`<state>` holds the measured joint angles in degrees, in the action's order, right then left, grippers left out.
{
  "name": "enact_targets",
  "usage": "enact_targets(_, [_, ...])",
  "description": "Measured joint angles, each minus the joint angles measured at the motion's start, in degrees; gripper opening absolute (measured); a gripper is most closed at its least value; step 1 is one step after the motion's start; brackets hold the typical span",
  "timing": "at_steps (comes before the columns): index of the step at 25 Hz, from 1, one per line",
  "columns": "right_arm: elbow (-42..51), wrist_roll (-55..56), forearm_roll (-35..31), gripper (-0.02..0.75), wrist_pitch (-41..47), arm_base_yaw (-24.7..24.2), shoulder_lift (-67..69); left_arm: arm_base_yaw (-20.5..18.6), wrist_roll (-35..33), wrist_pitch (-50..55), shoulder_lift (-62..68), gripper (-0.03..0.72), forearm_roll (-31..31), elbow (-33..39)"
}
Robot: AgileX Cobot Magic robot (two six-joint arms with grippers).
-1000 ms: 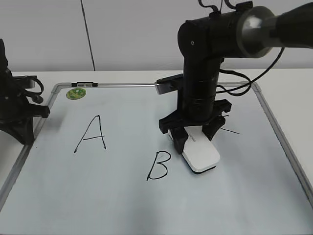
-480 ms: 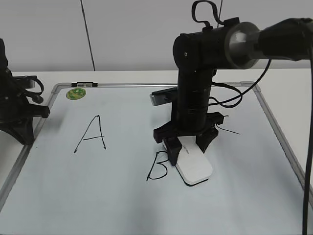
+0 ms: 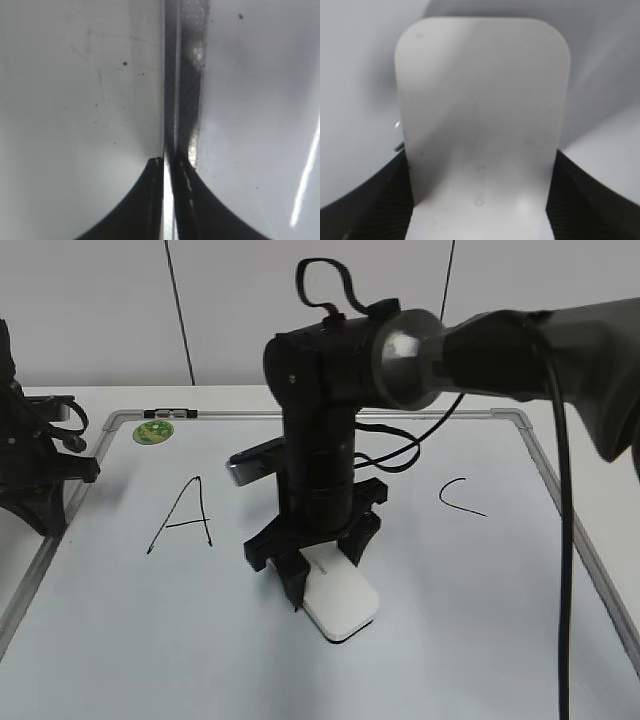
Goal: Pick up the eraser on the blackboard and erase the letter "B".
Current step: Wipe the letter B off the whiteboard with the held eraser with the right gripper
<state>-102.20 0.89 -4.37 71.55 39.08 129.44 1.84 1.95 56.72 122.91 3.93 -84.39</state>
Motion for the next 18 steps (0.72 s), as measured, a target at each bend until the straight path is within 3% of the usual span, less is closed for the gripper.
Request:
enact_targets(7, [-2.1, -0.1, -0.9, 0.529, -0.1, 4.7, 1.0, 0.0, 0.0, 0.0, 0.0, 0.046, -0.1, 0.0])
enact_targets(18, [-2.2, 5.1, 2.9, 0.529, -0.5, 2.7, 1.0, 0.0, 0.0, 0.1, 0.0, 0.046, -0.5, 0.0])
